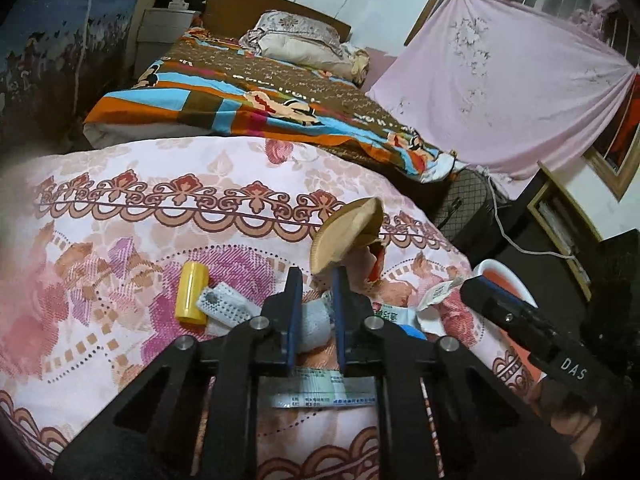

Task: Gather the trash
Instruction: 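Lift the paper cup with the left tool while the right tool lifts the white paper, then carry the cup and paper over the orange basin and open both tools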

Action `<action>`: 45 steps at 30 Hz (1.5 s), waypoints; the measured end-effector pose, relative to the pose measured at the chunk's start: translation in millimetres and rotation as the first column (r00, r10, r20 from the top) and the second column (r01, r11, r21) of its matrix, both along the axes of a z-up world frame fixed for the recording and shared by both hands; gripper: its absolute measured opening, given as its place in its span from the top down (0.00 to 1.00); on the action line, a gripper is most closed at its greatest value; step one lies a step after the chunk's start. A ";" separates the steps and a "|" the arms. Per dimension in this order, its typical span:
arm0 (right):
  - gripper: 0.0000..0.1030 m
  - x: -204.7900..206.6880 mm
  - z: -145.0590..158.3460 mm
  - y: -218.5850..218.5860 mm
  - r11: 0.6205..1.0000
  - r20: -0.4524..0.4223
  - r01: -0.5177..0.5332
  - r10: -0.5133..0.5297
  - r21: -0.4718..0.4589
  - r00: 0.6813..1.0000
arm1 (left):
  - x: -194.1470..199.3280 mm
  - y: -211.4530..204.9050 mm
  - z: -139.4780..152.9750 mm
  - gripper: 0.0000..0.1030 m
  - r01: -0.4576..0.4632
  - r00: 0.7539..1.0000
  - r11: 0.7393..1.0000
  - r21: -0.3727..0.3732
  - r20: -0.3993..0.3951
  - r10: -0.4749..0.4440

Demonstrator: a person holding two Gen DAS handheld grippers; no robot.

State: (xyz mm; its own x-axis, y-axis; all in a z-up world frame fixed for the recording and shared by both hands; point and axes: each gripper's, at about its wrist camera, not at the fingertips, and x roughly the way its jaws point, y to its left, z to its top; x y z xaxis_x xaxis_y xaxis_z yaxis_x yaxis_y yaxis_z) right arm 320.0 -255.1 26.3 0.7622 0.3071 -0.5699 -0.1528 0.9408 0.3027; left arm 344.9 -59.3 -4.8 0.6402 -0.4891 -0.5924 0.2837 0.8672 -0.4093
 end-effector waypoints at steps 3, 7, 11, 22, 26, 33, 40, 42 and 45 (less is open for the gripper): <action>0.45 1.1 -0.4 3.8 1.000 -0.003 -0.012 0.012 -0.006 1.000 | 0.0 2.8 -0.2 1.00 -0.002 1.000 1.000 -0.019 0.002 0.002; 0.35 2.1 -0.4 13.3 0.999 -0.009 -0.040 0.039 -0.037 0.999 | -0.6 5.4 -1.4 1.00 -0.010 1.000 0.999 -0.031 0.002 0.010; 0.33 12.3 -6.6 25.6 0.994 -0.062 -0.054 0.049 -0.092 0.997 | -2.9 9.6 -1.2 0.99 -0.031 0.999 0.999 -0.045 0.010 0.031; 0.69 7.6 -7.8 28.6 0.992 -0.057 -0.075 0.070 -0.102 0.996 | -5.2 -8.0 9.0 0.82 -0.014 0.999 0.998 0.059 0.049 0.011; 0.69 -4.3 1.5 15.8 0.996 0.000 -0.033 0.033 -0.078 0.999 | -4.1 -16.2 11.8 0.78 -0.015 0.998 0.993 0.116 0.064 0.007; 0.69 -17.8 9.8 -5.0 1.000 0.057 0.010 -0.010 -0.006 0.998 | 10.6 -24.4 18.8 0.81 -0.024 0.998 0.989 0.146 0.068 0.014; 0.69 -24.0 13.8 -7.7 0.999 0.092 0.031 -0.032 0.011 0.995 | 2.0 -28.0 23.0 1.00 -0.017 0.997 0.988 0.154 0.080 0.004; 0.69 -30.2 17.4 -8.5 0.999 0.125 0.040 -0.040 0.009 0.991 | -9.8 -27.4 30.4 1.00 -0.025 0.992 0.989 0.143 0.123 0.007; 0.69 -41.1 23.5 -11.3 0.999 0.192 0.048 -0.051 0.020 0.980 | -28.0 -26.5 42.6 1.00 -0.038 0.983 0.992 0.123 0.185 0.015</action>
State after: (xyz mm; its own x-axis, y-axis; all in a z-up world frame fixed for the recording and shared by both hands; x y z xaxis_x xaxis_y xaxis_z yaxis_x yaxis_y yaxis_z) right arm 278.9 -266.4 49.8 0.8716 0.2737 -0.4067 -0.1629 0.9442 0.2863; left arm 316.9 -85.8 37.8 0.7554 -0.3993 -0.5195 0.3197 0.9167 -0.2398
